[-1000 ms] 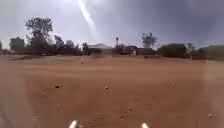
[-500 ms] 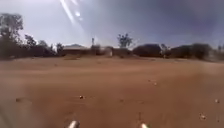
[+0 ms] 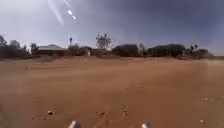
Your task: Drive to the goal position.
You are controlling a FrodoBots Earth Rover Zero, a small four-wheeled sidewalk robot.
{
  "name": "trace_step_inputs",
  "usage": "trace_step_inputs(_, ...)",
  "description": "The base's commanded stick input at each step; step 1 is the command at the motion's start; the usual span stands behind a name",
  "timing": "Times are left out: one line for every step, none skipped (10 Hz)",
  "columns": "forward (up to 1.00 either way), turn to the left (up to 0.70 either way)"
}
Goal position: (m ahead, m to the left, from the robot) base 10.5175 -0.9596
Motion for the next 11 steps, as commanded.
trace_step_inputs(0.7, -0.27)
trace_step_inputs(0.7, -0.27)
trace_step_inputs(0.7, -0.27)
trace_step_inputs(0.7, -0.27)
trace_step_inputs(0.7, 0.0)
trace_step_inputs(0.7, 0.0)
trace_step_inputs(0.7, 0.0)
trace_step_inputs(0.7, 0.0)
trace_step_inputs(0.7, 0.0)
trace_step_inputs(0.7, 0.0)
trace_step_inputs(0.7, 0.0)
